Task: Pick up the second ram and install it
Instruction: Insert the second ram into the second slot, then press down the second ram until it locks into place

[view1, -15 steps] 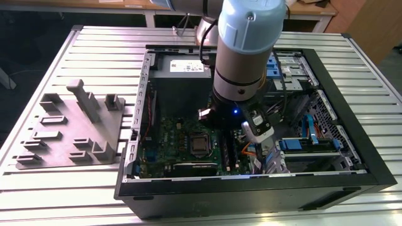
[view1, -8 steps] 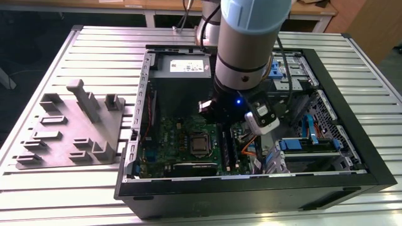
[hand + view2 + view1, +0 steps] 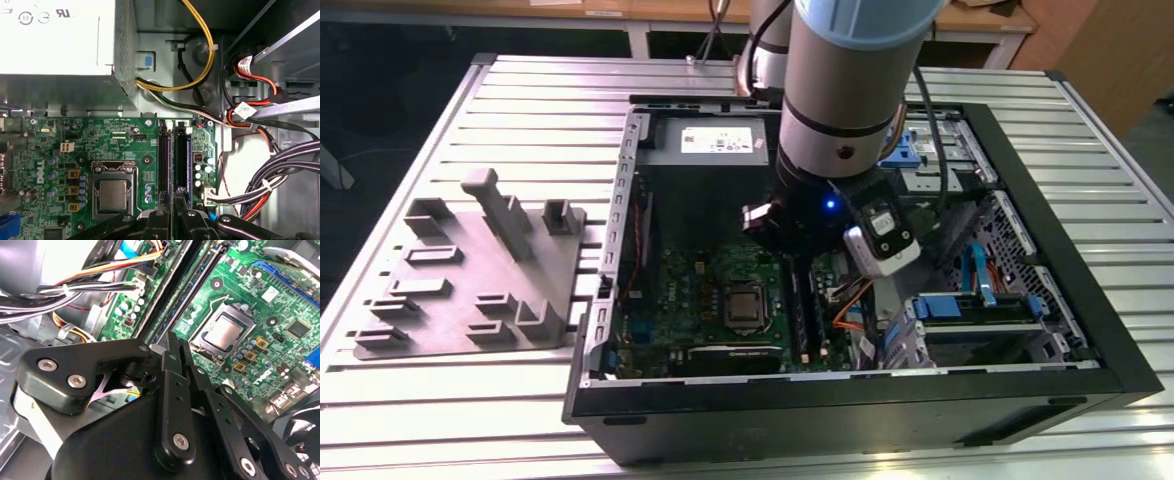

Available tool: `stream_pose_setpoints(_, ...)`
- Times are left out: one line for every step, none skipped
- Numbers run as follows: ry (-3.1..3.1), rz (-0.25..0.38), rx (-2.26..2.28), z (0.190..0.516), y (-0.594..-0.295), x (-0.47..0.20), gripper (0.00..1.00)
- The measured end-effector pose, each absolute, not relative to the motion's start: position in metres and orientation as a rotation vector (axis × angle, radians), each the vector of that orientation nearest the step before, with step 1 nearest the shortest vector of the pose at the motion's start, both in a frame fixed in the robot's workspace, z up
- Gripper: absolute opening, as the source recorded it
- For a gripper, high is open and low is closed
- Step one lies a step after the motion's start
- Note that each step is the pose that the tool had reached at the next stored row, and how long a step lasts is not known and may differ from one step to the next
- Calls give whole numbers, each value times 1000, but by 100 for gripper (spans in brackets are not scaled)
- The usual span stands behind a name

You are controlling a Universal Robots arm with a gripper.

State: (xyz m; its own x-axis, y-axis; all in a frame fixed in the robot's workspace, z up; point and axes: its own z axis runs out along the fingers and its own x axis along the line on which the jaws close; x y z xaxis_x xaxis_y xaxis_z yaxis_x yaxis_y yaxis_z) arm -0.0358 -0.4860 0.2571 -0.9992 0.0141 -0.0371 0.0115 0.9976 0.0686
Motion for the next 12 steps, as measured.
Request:
stream_pose_setpoints(3102, 107, 20, 257, -486, -36, 18)
stream_pose_setpoints(3102, 106, 20, 259, -486, -36, 18)
stream_pose_setpoints(3102, 106, 20, 260, -486, -36, 18)
stream_pose_setpoints(3102, 106, 20, 261, -486, -36, 18)
stream_pose_setpoints(3102, 106, 20, 261, -486, -36, 18)
stream_pose_setpoints(3102, 106, 20, 261, -486, -36, 18)
stream_pose_setpoints(3102, 106, 20, 261, -486, -36, 18)
stream_pose_setpoints(3102, 106, 20, 261, -486, -36, 18)
stream_pose_setpoints(3102, 106, 20, 261, -486, -36, 18)
stream_pose_setpoints(3102, 106, 20, 261, -486, -36, 18)
stream_pose_setpoints(3102, 106, 20, 261, -486, -36, 18)
stream_pose_setpoints(3102, 106, 20, 261, -486, -36, 18)
